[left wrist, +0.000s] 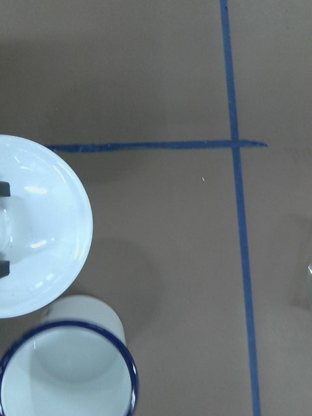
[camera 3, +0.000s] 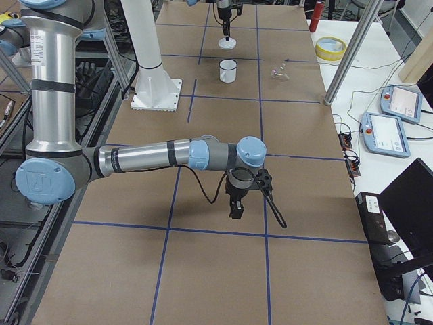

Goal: Remove funnel from cup
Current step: 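Carry the lid with the left gripper over the mug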

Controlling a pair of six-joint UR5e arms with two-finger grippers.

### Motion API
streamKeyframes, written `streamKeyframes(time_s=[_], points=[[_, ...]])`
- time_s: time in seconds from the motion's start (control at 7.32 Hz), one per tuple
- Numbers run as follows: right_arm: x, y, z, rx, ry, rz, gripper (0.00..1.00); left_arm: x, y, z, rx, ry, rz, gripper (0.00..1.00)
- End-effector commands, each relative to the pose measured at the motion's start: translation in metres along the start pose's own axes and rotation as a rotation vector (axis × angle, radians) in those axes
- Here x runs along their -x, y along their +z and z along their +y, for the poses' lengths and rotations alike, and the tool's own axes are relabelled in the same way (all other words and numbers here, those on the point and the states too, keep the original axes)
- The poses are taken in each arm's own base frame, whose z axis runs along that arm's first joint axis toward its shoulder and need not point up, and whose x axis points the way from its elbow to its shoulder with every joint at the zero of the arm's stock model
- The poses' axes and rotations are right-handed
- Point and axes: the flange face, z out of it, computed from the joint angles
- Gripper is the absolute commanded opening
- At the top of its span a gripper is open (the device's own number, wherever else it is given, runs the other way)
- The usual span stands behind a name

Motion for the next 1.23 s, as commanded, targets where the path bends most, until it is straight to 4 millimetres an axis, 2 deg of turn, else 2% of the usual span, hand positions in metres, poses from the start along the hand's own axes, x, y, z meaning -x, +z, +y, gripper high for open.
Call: streamKeyframes(time_s=[0.0, 0.27, 0.41, 1.09], points=[[0.0, 0.0, 0.0, -0.001, 0.0, 0.0, 1.0, -0.052, 0.021, -0.032, 0.03, -0.015, -0.011, 0.0], [0.0, 0.0, 0.0, -0.001, 0.0, 0.0, 1.0, -0.057, 0.048, -0.034, 0.056, -0.054, -0.033, 0.0], [0.001, -0.001, -0.001, -0.002, -0.002, 0.0, 1.0, -0.062, 0.054, -0.031, 0.058, -0.064, -0.022, 0.0], [0.0, 0.0, 0.0, -0.001, 0.0, 0.0, 1.0, -0.074, 0.063, -0.019, 0.078, -0.072, -0.019, 0.0]])
